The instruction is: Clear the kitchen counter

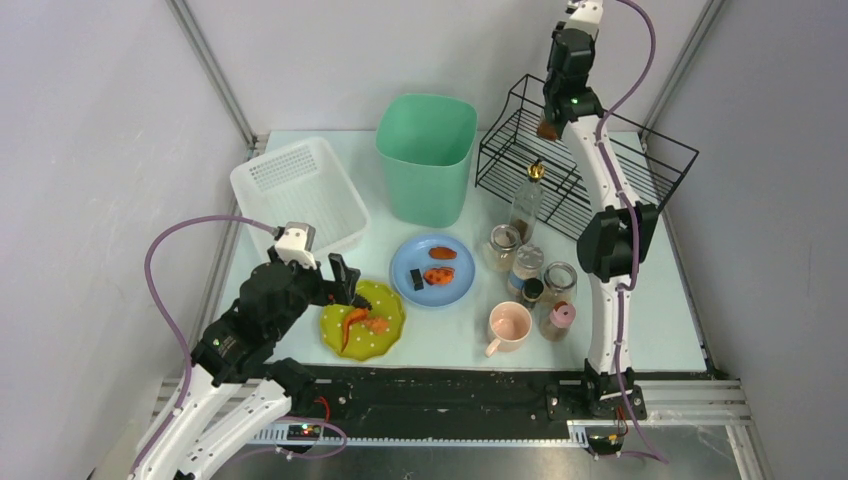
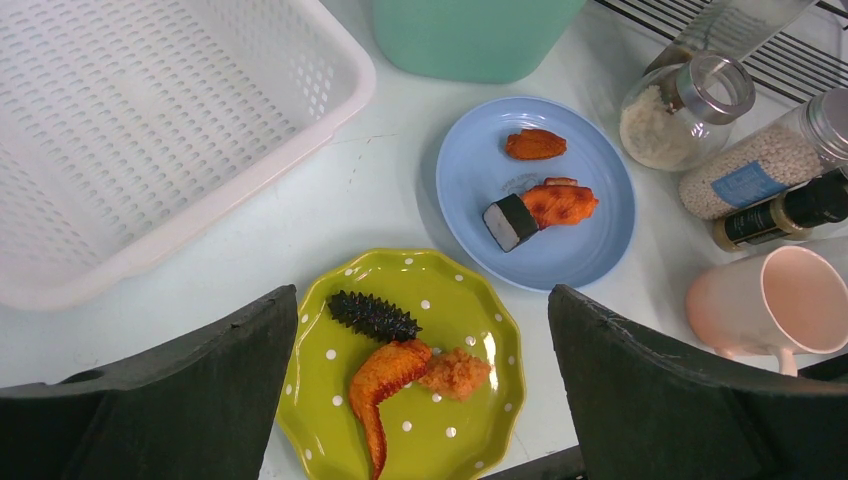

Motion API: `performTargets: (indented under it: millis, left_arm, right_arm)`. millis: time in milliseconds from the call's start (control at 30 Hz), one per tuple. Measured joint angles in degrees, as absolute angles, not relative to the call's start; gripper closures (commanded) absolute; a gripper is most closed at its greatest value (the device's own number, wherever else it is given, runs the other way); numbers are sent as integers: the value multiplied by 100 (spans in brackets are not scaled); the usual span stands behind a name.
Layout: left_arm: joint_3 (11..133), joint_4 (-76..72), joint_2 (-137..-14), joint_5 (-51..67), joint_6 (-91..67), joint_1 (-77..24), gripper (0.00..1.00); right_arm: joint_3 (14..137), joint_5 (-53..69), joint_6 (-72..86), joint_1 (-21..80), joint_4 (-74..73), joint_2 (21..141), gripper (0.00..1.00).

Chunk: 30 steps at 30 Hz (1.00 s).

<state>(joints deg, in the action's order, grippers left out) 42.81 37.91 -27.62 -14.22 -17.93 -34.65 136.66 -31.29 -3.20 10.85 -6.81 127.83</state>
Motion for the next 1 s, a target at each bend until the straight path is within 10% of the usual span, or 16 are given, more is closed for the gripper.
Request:
performTargets:
  millis: [367,1000]
  left_arm:
    - [4281,3791,-2775,-1422,-1791,-3465,2]
    - [4281,3795,-2873,-1441,-1789,-3465,2]
  right_arm:
    - [13666,-3221,-303,1173,-497,12846,40]
    - [10748,-3343,-1223,1400,1024,10916,19]
